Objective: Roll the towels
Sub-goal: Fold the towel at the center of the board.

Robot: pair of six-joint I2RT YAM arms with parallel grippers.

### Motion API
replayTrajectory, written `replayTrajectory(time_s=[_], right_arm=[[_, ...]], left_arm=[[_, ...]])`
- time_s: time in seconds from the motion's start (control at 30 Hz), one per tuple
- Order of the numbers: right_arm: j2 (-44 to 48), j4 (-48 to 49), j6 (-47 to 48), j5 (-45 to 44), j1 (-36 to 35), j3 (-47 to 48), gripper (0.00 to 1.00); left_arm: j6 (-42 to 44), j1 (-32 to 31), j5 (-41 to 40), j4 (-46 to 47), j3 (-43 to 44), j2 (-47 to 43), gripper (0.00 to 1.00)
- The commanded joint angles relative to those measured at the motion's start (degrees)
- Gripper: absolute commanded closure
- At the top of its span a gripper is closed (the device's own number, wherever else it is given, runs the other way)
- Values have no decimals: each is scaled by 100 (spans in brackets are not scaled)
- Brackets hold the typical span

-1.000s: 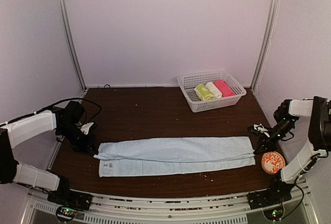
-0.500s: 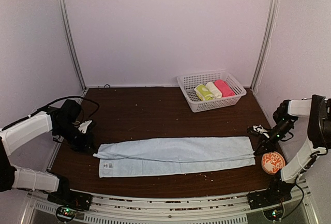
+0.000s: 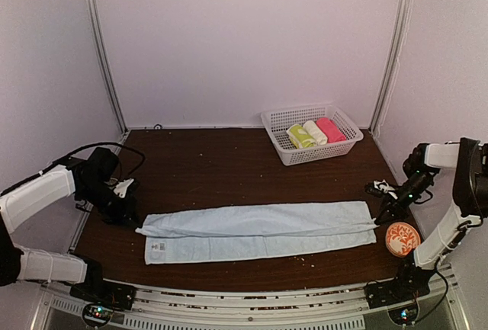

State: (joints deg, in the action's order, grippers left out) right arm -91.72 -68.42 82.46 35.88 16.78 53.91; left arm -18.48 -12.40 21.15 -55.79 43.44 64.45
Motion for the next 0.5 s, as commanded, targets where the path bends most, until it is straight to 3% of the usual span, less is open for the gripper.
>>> replayTrajectory(time_s=[0.0,0.33,0.47], right_arm=[[109,-164,125,-52,31,165,96],[3,-185,235,-153,162,146,98],[-33,-208,354,-180,168,135,97]], left_arm=[[156,-100,305,-139,42,-374,100],[-256,-155,-446,-506,-192,-294,100],[-144,-161,-254,-452,-238,-233,100]])
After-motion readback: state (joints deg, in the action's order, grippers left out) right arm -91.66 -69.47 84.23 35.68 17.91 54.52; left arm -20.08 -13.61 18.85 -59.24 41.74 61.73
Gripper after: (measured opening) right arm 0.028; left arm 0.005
